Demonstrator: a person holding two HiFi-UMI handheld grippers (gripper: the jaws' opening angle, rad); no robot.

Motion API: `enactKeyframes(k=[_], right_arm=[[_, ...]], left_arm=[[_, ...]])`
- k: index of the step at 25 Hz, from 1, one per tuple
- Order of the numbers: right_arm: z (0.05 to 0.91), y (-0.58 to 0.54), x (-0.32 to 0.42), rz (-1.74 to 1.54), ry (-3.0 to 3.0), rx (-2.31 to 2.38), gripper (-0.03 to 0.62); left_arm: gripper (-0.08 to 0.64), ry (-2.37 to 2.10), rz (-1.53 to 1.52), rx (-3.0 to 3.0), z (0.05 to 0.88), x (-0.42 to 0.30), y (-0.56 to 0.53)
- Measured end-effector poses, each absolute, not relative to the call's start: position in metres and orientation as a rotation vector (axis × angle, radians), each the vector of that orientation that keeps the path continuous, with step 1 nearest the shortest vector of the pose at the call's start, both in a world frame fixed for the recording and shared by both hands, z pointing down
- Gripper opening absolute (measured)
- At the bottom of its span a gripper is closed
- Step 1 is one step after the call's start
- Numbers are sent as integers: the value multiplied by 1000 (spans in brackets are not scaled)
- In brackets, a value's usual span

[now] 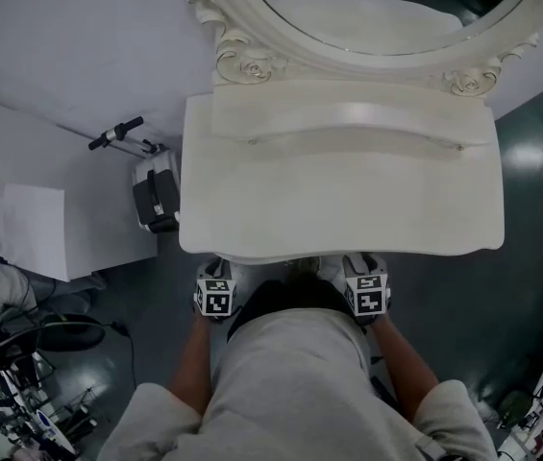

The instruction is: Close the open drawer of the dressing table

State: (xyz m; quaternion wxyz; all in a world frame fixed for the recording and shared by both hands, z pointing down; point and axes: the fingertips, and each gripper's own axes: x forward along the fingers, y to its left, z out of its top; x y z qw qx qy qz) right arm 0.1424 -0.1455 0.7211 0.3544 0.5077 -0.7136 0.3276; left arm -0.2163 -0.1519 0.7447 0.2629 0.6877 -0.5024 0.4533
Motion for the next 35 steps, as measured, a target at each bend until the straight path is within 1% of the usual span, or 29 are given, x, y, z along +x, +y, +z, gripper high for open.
enactKeyframes(k=[4,12,17,22,26,30,33,35], right_arm=[[721,-147,145,848,-1835,1325,178],[727,-137,139,910,-1833,1276,176],[723,-148,114,809,-1933,1194,163],[744,-146,103,721,-2008,1104,159],[748,-151,105,687,-2005,1145,124],[756,-159,111,673,-1995,1223,55],[759,-160,113,652,-1978,1269,20],[755,-163,114,611,-1976,1292,20]], left_arm=[[34,-1345,1189,1838,750,-211,-155],[32,-1373,1063,1773,752,-203,-159],[32,-1404,985,1796,754,-201,-170],[26,-1457,917,1825,753,-199,-175],[26,-1477,911,1832,753,-199,-175],[21,-1483,903,1827,753,-199,-176],[12,-1495,889,1823,753,-199,-176],[11,-1504,891,1828,754,-200,-177]])
